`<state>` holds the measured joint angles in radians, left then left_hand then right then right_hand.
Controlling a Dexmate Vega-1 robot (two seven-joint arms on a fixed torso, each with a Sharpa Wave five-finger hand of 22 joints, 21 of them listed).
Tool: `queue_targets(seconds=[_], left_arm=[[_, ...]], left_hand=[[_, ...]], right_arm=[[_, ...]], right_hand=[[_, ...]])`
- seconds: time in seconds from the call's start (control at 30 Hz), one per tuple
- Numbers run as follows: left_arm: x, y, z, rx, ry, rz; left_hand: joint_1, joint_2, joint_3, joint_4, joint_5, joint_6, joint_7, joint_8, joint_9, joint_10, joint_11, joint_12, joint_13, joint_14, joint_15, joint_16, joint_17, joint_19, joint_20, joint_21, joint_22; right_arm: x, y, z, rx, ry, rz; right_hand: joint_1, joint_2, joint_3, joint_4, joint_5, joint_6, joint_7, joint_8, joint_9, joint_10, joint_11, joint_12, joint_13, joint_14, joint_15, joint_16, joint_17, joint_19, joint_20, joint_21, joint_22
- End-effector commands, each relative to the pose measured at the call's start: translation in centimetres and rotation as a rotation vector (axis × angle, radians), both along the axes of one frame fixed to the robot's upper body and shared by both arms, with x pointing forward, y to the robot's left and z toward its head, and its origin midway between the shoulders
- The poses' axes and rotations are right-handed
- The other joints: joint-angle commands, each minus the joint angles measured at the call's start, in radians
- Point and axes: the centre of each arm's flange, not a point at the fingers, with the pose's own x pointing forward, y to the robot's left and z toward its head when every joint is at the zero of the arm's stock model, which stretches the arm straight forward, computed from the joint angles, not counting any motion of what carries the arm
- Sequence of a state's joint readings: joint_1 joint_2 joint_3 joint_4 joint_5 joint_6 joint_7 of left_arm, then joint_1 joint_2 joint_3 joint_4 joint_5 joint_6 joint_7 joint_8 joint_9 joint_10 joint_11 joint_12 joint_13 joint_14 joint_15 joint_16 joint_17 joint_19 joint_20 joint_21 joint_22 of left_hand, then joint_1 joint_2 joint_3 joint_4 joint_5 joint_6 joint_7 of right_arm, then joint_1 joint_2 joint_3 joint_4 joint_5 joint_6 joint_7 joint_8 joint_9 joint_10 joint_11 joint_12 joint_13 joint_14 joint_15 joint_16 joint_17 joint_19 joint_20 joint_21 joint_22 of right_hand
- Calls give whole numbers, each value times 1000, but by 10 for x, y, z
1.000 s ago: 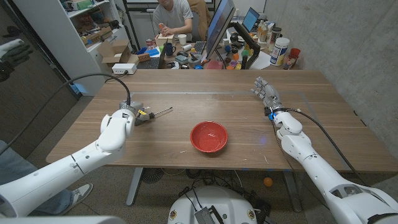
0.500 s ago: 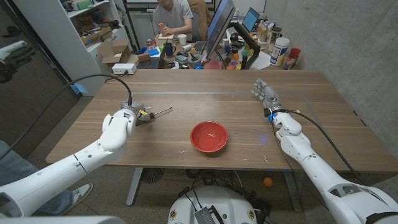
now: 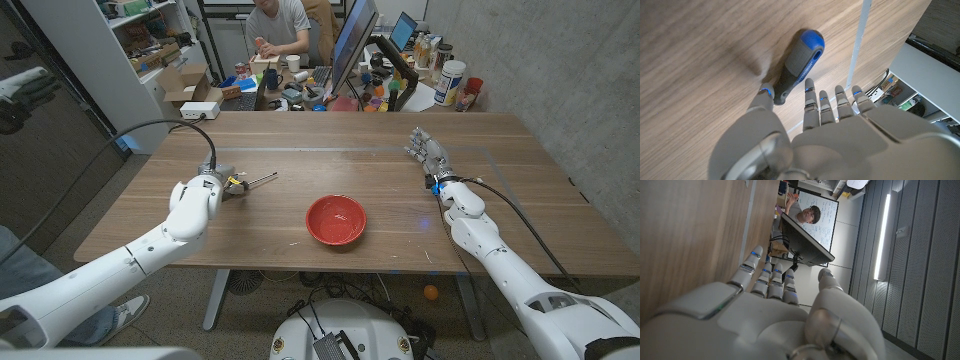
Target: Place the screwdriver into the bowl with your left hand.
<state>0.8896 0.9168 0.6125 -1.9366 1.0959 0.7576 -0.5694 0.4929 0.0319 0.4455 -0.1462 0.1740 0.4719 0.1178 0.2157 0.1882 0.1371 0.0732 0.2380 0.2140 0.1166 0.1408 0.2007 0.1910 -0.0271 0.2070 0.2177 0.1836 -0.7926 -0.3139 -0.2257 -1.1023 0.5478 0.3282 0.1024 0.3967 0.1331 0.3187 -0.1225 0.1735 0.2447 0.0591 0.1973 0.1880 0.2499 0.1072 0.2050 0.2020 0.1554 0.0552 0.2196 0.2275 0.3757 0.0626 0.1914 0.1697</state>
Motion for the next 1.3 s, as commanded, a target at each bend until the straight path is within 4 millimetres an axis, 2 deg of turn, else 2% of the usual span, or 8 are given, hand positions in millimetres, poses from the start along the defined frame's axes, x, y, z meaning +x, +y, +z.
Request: queue_targets(seconds=[0.03, 0.1, 0.2, 0.57, 1.3], left_arm=[[4, -5, -1, 13, 6, 6], [3, -6, -2, 13, -3, 10], [3, -8, -2, 14, -13, 10], [-1, -10, -2, 22, -25, 19], [3, -16, -5, 55, -9, 36]], left_hand=[[17, 0, 0, -6, 1, 13, -2, -1, 6, 14, -2, 9, -1, 6, 4, 6, 0, 9, 5, -2, 5], [23, 2, 2, -8, 1, 27, -2, 3, 6, 22, -2, 11, -1, 12, 4, 8, 0, 13, 5, -2, 5], [43, 10, 9, -14, 2, 69, 16, 13, 6, 47, 12, 19, -2, 38, 4, 14, -1, 26, 4, 1, 5], [71, 17, 19, -21, 3, 96, 20, 16, 6, 73, 22, 24, -4, 58, 1, 16, -3, 43, 4, 5, 4], [87, 15, 20, -20, 2, 118, 20, 14, 6, 89, 8, 25, -5, 69, -6, 14, -3, 48, 4, 3, 4]], right_arm=[[4, -3, -2, 12, 4, 1], [4, -4, -3, 15, 4, 2], [5, -5, -4, 18, 4, 3], [5, -8, -5, 26, 2, 6], [12, -8, -13, 39, 17, 16]], right_hand=[[-5, -5, -2, -1, 2, -1, -6, 0, 5, 1, 1, 0, 3, 8, 5, -1, 3, -2, -1, 2, 3], [-5, -5, -2, -1, 2, -1, -7, 0, 5, 1, 2, 0, 3, 7, 5, -1, 3, -2, 0, 2, 3], [-5, -4, -2, -1, 3, -1, -7, 0, 5, 1, 2, 0, 3, 7, 5, -1, 3, -2, -1, 2, 3], [-5, -4, -3, -1, 3, 0, -6, 0, 5, 1, 3, 0, 3, 8, 6, -1, 3, -2, 1, 2, 3], [-6, -3, -4, -1, 3, 0, -7, 0, 5, 2, 3, 0, 3, 8, 5, -1, 2, -2, 2, 3, 3]])
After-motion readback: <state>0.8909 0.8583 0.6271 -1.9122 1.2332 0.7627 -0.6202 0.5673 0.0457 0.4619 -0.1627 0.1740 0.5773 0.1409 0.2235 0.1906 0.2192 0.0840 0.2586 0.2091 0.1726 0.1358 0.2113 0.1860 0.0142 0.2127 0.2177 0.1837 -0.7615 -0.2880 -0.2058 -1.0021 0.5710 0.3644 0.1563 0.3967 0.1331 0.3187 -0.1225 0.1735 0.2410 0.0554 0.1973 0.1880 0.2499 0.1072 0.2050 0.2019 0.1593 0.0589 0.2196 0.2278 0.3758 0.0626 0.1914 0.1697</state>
